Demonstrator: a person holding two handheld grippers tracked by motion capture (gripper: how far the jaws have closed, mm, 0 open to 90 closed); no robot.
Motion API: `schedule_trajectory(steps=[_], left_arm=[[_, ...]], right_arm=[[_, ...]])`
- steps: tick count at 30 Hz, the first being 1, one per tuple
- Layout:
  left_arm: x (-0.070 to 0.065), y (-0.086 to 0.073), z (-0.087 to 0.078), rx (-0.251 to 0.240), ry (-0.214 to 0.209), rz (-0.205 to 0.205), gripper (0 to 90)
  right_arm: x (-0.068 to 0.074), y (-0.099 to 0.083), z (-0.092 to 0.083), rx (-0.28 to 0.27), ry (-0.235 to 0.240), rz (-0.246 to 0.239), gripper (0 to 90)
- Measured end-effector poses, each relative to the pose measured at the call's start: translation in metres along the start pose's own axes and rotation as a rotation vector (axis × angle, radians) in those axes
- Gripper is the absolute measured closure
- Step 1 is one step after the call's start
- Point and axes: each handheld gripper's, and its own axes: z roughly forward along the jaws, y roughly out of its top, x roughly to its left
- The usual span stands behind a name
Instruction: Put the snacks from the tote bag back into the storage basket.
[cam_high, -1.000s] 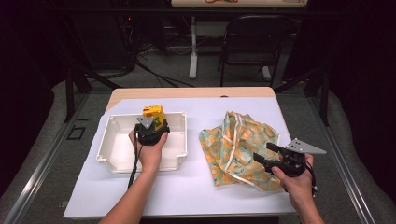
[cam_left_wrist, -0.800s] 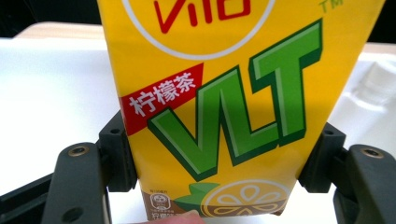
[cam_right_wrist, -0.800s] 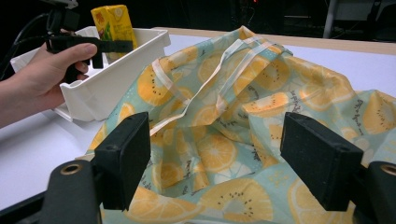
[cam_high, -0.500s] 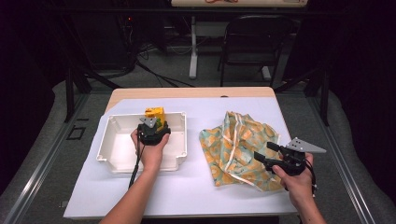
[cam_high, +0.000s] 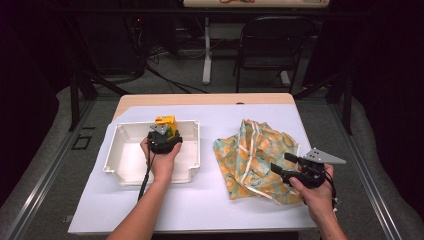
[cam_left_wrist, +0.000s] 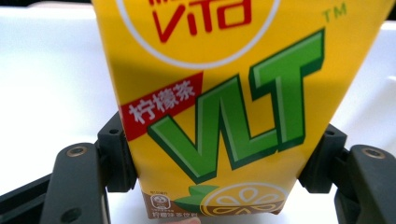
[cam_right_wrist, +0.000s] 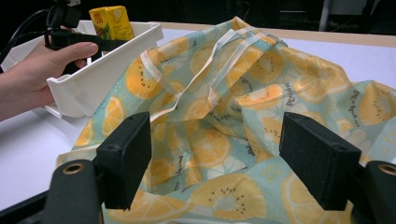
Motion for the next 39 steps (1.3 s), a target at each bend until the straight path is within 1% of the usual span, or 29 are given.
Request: schedule_trajectory(steps=[2,10,13,16,20,23,27,28,29,32,34,35,36,39], left_arm=[[0.000,0.000,0.000,0.001,0.002,0.007,30.1],[-0.001,0.000,0.000,0.006,0.005,0.010,29.7],[-0.002,0.000,0.000,0.013,0.006,0.018,29.3],[-0.002,0.001,0.000,0.025,0.000,0.012,28.5],[-0.001,0.002,-0.002,0.058,-0.014,-0.002,25.4],[0.002,0.004,-0.004,0.086,-0.039,-0.038,23.1],[0.004,0.006,-0.006,0.104,-0.057,-0.061,14.8],[0.004,0.006,-0.007,0.104,-0.063,-0.063,14.8],[0.005,0.007,-0.008,0.105,-0.068,-0.064,12.9],[0.006,0.008,-0.012,0.111,-0.083,-0.055,8.6],[0.006,0.008,-0.015,0.114,-0.085,-0.035,6.9],[0.006,0.008,-0.017,0.115,-0.087,-0.032,6.0],[0.007,0.009,-0.020,0.117,-0.094,-0.023,5.3],[0.007,0.010,-0.027,0.105,-0.098,-0.007,4.6]], right_arm=[[0.000,0.000,0.000,0.011,0.000,-0.007,25.0],[0.000,0.000,0.000,0.011,-0.003,-0.008,25.3],[0.000,-0.001,0.000,0.012,-0.004,-0.009,25.3],[-0.001,-0.001,0.000,0.013,-0.003,-0.005,25.4],[-0.002,-0.002,0.000,0.016,-0.012,-0.004,25.5],[-0.004,-0.002,-0.001,0.013,-0.012,-0.001,25.6],[-0.004,-0.002,-0.001,0.014,-0.012,-0.001,25.6],[-0.004,-0.002,-0.001,0.014,-0.012,-0.001,25.6],[-0.004,-0.002,-0.001,0.014,-0.012,-0.001,25.6],[-0.004,-0.002,-0.001,0.011,-0.016,-0.001,25.5],[-0.004,-0.003,-0.002,0.007,-0.017,0.000,25.6],[-0.005,-0.003,-0.002,0.009,-0.019,0.000,25.5],[-0.005,-0.003,-0.002,0.006,-0.016,0.002,25.4],[-0.006,-0.003,-0.002,0.006,-0.021,0.005,25.3]])
